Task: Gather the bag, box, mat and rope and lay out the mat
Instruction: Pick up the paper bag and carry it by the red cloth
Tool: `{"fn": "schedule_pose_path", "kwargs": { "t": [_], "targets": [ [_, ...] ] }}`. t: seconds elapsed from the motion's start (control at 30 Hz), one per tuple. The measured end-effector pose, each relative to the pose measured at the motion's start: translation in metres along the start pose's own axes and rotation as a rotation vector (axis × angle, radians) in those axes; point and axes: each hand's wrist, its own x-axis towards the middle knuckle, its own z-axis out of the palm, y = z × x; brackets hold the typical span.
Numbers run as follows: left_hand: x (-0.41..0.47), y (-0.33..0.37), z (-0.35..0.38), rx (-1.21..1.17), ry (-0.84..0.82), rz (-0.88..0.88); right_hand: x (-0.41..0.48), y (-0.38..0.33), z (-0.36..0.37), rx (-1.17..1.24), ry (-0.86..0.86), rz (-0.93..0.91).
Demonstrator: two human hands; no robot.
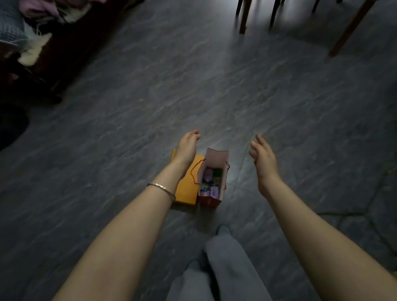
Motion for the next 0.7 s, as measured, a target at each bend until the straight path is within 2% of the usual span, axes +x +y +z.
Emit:
{"fn": "schedule_pose_path", "kwargs": {
  "t": [0.3, 0.7],
  "targets": [
    [0.074, -0.035, 0.032, 0.099, -0.009, -0.096, 0.085, 0.053, 0.006, -0.152, -0.058, 0.132],
    [0.183, -0.178, 0.051, 0.218, -0.02, -0.229, 0.188, 0.187, 0.019, -0.454, -0.04, 0.254]
  ]
}}
